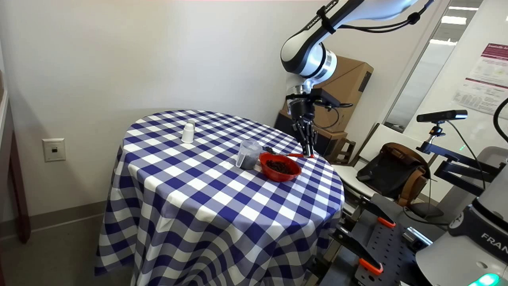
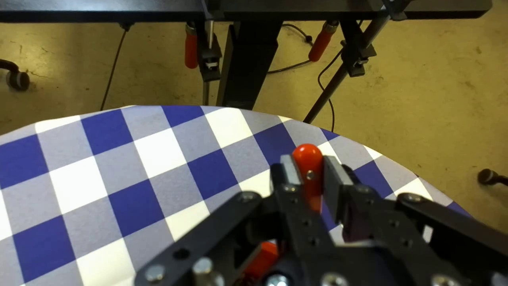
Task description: Use the spoon to transfer one scoop of contents from the orange bowl to the clear jar
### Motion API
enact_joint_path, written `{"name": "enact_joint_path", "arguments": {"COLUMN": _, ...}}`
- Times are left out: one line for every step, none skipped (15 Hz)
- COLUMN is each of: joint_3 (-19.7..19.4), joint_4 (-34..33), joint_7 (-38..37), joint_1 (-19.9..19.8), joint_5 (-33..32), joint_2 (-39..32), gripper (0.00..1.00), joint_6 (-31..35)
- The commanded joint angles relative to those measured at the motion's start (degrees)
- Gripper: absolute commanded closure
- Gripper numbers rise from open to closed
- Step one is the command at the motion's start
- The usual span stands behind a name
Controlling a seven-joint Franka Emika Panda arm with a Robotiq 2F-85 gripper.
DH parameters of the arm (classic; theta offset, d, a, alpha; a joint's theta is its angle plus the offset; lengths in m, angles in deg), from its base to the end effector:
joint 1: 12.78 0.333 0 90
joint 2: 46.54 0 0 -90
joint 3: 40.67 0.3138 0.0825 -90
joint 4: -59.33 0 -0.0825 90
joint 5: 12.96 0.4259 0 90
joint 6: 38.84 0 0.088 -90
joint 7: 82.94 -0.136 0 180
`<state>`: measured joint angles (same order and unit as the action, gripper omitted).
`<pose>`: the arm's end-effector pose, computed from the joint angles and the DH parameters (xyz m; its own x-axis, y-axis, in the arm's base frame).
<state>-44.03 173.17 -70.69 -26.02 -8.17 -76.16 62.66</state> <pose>0.5020 -0.1421 0.1124 0.7607 -0.0367 -0.6481 -0.1849 -0.9693 -0.1621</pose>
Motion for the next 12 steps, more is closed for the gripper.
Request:
{"name": "enact_joint_path", "arguments": {"joint_3": 0.29, "joint_4": 0.75, "joint_7": 0.75, "joint_1": 1.53, "joint_5": 0.12, "joint_2": 1.35, "gripper": 0.93, "joint_6": 0.85}}
{"name": "enact_joint_path", "arguments": {"joint_3": 0.45, "joint_4": 0.52, "joint_7": 0.66, "joint_1": 1.89, "joint_5": 0.17, "joint_2": 1.16, "gripper": 0.93, "joint_6": 0.88}}
{"name": "enact_joint_path", "arguments": {"joint_3": 0.59, "joint_4": 0.29, "joint_7": 0.55, "joint_1": 2.25, "joint_5": 0.14, "joint_2": 0.95, "gripper": 0.93, "joint_6": 0.98}}
{"name": "enact_joint_path", "arguments": {"joint_3": 0.72, "joint_4": -0.06, "joint_7": 0.31, "joint_1": 2.6, "joint_5": 0.21, "joint_2": 0.65, "gripper": 0.93, "joint_6": 1.04}}
{"name": "enact_joint_path", "arguments": {"joint_3": 0.89, "joint_4": -0.57, "joint_7": 0.0, "joint_1": 2.91, "joint_5": 0.44, "joint_2": 0.24, "gripper": 0.93, "joint_6": 1.13}}
{"name": "enact_joint_path", "arguments": {"joint_3": 1.04, "joint_4": -0.98, "joint_7": -0.17, "joint_1": 3.18, "joint_5": 0.57, "joint_2": -0.02, "gripper": 0.93, "joint_6": 1.14}}
{"name": "enact_joint_path", "arguments": {"joint_3": 1.24, "joint_4": -1.56, "joint_7": -0.39, "joint_1": 3.45, "joint_5": 0.73, "joint_2": -0.41, "gripper": 0.93, "joint_6": 1.16}}
{"name": "enact_joint_path", "arguments": {"joint_3": 1.38, "joint_4": -2.08, "joint_7": -0.56, "joint_1": 3.71, "joint_5": 0.8, "joint_2": -0.69, "gripper": 0.93, "joint_6": 1.17}}
{"name": "enact_joint_path", "arguments": {"joint_3": 1.52, "joint_4": -2.67, "joint_7": -0.67, "joint_1": 3.92, "joint_5": 0.92, "joint_2": -1.01, "gripper": 0.93, "joint_6": 1.16}}
{"name": "enact_joint_path", "arguments": {"joint_3": 1.66, "joint_4": -3.32, "joint_7": -0.84, "joint_1": 4.11, "joint_5": 1.03, "joint_2": -1.38, "gripper": 0.93, "joint_6": 1.15}}
{"name": "enact_joint_path", "arguments": {"joint_3": 1.77, "joint_4": -3.9, "joint_7": -1.0, "joint_1": 4.29, "joint_5": 1.07, "joint_2": -1.65, "gripper": 0.93, "joint_6": 1.09}}
{"name": "enact_joint_path", "arguments": {"joint_3": 1.89, "joint_4": -4.45, "joint_7": -1.12, "joint_1": 4.44, "joint_5": 1.12, "joint_2": -1.94, "gripper": 0.93, "joint_6": 1.04}}
